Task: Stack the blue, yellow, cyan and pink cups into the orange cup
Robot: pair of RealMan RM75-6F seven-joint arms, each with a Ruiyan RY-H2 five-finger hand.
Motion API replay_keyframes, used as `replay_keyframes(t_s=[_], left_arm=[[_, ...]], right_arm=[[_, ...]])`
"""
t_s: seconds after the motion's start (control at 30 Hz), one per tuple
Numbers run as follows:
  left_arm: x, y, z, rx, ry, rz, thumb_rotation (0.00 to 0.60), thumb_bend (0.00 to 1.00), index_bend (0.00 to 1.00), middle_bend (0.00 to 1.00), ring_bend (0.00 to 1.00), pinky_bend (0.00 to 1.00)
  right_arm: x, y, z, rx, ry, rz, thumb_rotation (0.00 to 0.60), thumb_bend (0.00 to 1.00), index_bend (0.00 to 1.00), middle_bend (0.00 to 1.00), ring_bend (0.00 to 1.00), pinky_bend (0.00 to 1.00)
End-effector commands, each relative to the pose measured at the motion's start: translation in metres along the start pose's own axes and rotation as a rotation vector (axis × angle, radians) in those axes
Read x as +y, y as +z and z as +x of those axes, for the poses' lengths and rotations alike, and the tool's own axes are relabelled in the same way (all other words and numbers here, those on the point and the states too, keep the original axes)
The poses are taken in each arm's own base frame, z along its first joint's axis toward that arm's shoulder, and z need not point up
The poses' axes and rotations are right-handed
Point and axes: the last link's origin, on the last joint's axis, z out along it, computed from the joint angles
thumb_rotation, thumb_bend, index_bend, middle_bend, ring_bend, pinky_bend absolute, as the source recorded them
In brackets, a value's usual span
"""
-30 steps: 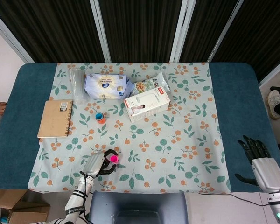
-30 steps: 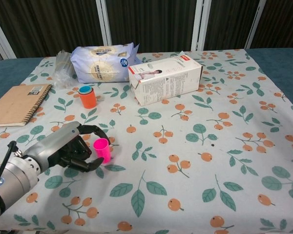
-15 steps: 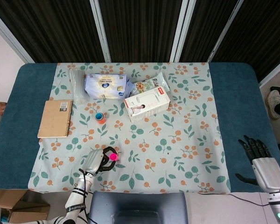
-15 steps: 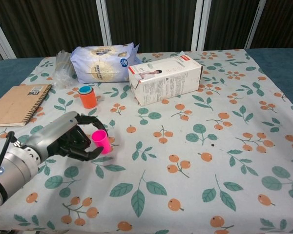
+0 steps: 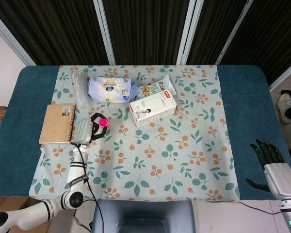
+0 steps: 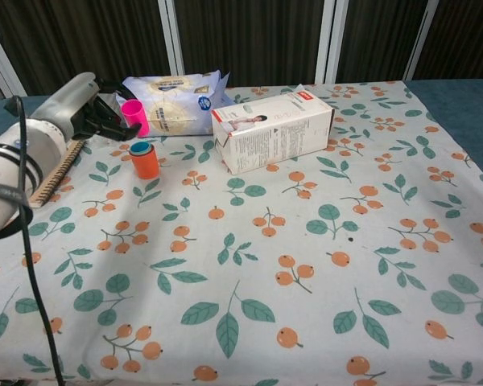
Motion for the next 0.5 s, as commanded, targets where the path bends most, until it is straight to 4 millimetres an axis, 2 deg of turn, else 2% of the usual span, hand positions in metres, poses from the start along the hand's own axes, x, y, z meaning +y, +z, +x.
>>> replay_keyframes(t_s=[0.03,0.5], left_arm=[[0.002,0.023,0.002,0.019,0.005,0.034,0.600,0.42,0.54,1.00,1.00,1.00],[-0.020,0.030,-0.018,-0.023,0.059,0.072,0.600,0.42,0.54,1.00,1.00,1.00]], right_arm=[[0.000,0.001,0.000,0.002,-0.003,-0.005,0.600,0.20,0.00,0.00,0.00,0.00],[0.002,0.002,0.000,0.008,-0.011,-0.022,0.600,0.20,0.00,0.00,0.00,0.00]])
